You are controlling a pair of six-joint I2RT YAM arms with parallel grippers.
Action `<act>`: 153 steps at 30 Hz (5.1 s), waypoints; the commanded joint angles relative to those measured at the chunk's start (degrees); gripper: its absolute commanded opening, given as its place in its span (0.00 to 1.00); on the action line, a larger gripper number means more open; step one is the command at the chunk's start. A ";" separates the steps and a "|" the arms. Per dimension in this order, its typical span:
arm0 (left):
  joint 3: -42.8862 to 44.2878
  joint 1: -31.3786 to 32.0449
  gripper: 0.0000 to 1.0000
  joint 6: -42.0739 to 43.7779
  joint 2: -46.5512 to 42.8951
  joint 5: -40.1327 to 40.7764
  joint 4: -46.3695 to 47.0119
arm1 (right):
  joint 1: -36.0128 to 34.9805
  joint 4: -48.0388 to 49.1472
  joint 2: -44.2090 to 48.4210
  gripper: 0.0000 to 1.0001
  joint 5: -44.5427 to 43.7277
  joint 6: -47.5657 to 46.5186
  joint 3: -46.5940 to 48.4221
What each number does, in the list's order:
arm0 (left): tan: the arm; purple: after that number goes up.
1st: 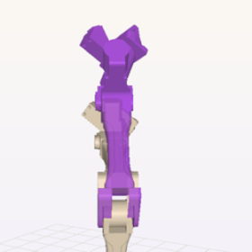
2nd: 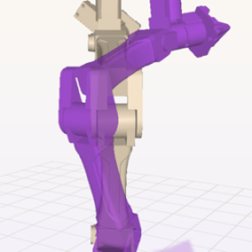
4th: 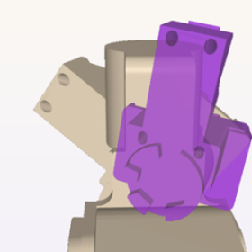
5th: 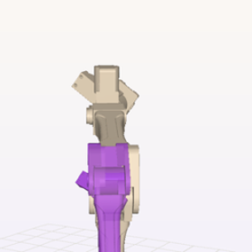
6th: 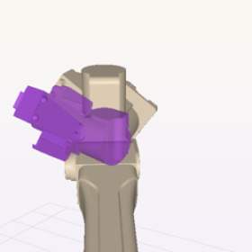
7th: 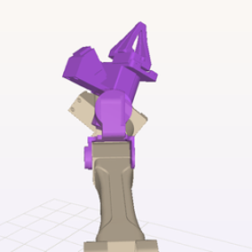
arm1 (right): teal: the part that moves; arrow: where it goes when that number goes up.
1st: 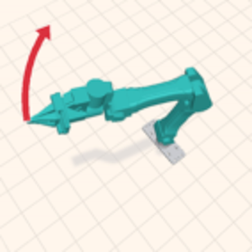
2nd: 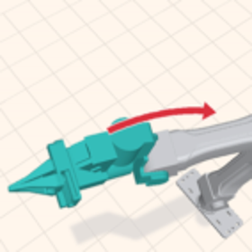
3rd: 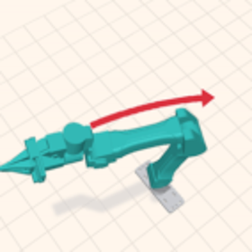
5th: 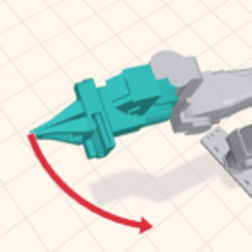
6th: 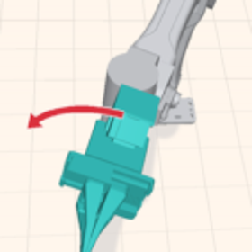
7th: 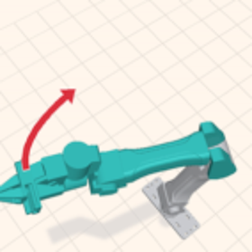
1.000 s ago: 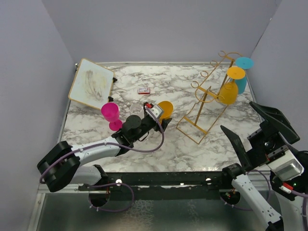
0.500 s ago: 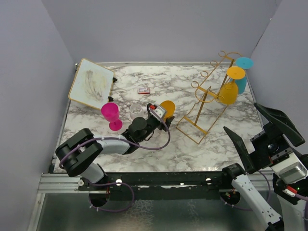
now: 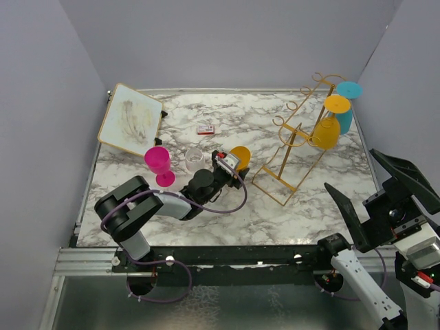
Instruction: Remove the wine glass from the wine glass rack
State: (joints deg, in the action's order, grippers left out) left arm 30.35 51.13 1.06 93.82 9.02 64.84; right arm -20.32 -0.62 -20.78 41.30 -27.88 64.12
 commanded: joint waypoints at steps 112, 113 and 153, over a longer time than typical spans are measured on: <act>24.69 1.24 0.99 -6.15 -50.08 -6.93 -61.24 | 51.65 -18.00 -38.82 0.55 1.95 80.31 3.12; 24.82 1.17 0.99 -6.15 -50.13 -6.91 -61.24 | 51.67 -17.64 -39.22 0.54 2.46 80.34 2.98; 23.88 1.16 0.99 -8.80 -49.60 -5.54 -60.00 | 49.41 -9.06 -44.72 0.15 8.93 86.89 0.31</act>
State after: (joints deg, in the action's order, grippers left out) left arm 53.78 52.16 -7.18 44.91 2.22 3.77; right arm 29.30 -11.51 -65.32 48.97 58.04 64.38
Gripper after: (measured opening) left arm 0.991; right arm 0.173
